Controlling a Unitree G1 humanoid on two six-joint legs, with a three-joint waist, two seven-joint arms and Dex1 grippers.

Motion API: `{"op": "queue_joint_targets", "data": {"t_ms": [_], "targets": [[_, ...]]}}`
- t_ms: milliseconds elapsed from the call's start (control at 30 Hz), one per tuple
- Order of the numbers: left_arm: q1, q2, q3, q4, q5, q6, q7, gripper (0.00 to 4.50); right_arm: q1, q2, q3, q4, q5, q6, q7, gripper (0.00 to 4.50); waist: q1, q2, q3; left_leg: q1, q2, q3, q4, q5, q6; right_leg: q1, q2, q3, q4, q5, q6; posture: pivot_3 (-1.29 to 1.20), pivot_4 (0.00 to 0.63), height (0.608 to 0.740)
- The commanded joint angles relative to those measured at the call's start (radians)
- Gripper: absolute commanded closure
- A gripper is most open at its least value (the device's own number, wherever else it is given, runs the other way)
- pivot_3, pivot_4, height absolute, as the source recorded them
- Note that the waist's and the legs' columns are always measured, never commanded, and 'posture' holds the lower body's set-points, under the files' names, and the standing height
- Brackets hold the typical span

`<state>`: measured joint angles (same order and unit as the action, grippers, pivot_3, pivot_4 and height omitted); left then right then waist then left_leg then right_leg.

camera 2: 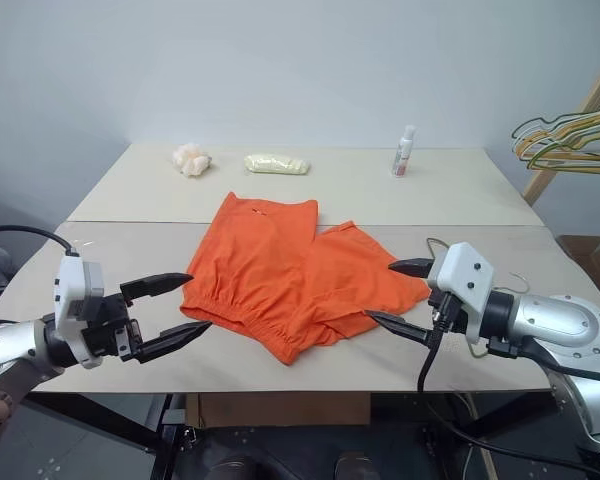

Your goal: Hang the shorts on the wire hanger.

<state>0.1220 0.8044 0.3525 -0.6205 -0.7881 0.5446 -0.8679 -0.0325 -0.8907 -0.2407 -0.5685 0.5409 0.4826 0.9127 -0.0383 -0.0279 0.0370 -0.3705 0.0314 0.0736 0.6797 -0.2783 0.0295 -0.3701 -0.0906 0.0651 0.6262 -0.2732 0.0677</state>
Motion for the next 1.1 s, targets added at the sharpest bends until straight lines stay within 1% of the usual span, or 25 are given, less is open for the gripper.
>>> {"op": "queue_joint_targets", "data": {"t_ms": [33,267,367,467,533,733,900,1100], "targets": [[-0.017,0.008,0.031,-0.026,-0.032,0.003,0.006,0.0,-0.012,0.006,-0.008,-0.023,0.002,-0.022,-0.005,0.05,0.0,0.0,0.0,0.0,0.0,0.0,0.0,0.0,0.0,0.0,0.0,0.0,0.0,0.0,0.0,-0.02,0.012,0.74],[-0.003,0.016,0.036,-0.037,-0.022,-0.002,0.001,0.0,-0.02,0.028,0.03,-0.054,0.003,-0.01,-0.028,0.05,0.002,0.0,0.0,0.0,0.0,0.0,0.0,0.0,0.0,0.0,0.0,0.0,0.0,0.0,0.0,-0.01,0.017,0.74],[0.001,0.016,0.041,-0.039,-0.025,-0.002,0.001,0.0,-0.027,0.013,0.069,-0.072,-0.029,0.004,-0.042,0.05,0.003,0.0,0.0,0.0,0.0,0.0,0.0,0.0,0.0,0.0,0.0,0.0,0.0,0.0,0.0,-0.01,0.02,0.74],[0.0,0.013,0.043,-0.044,-0.031,0.004,0.009,0.0,-0.051,-0.016,0.163,-0.107,-0.098,0.029,-0.059,0.05,0.001,0.0,0.0,0.0,0.0,0.0,0.0,0.0,0.0,0.0,0.0,0.0,0.0,0.0,0.0,-0.01,0.019,0.74],[-0.005,0.014,0.038,-0.043,-0.031,0.003,0.005,0.0,-0.081,-0.009,0.238,-0.122,-0.131,0.053,-0.074,0.05,0.002,0.0,0.0,0.0,0.0,0.0,0.0,0.0,0.0,0.0,0.0,0.0,0.0,0.0,0.0,-0.01,0.015,0.74],[0.007,0.015,0.04,-0.032,-0.027,-0.002,-0.005,0.0,-0.212,0.025,0.456,-0.109,-0.232,0.121,-0.085,0.05,0.0,-0.001,0.004,0.0,0.0,0.0,0.0,0.0,0.0,-0.001,0.0,0.0,0.0,0.0,0.0,-0.04,0.038,0.74],[0.03,0.028,0.044,-0.028,-0.018,-0.011,-0.034,0.0,-0.339,0.103,0.601,-0.057,-0.296,0.222,-0.106,0.05,-0.005,0.0,0.009,0.0,0.001,0.0,0.0,0.0,0.0,-0.002,0.0,0.0,0.0,0.0,-0.001,-0.04,0.047,0.74],[0.022,0.025,0.045,-0.029,-0.026,0.001,-0.013,0.0,-0.472,0.238,0.777,0.019,-0.371,0.355,-0.136,0.05,-0.005,0.0,0.01,-0.001,0.001,0.0,0.0,0.0,0.0,-0.003,0.0,0.0,0.001,0.0,-0.001,-0.03,0.046,0.74]]}}
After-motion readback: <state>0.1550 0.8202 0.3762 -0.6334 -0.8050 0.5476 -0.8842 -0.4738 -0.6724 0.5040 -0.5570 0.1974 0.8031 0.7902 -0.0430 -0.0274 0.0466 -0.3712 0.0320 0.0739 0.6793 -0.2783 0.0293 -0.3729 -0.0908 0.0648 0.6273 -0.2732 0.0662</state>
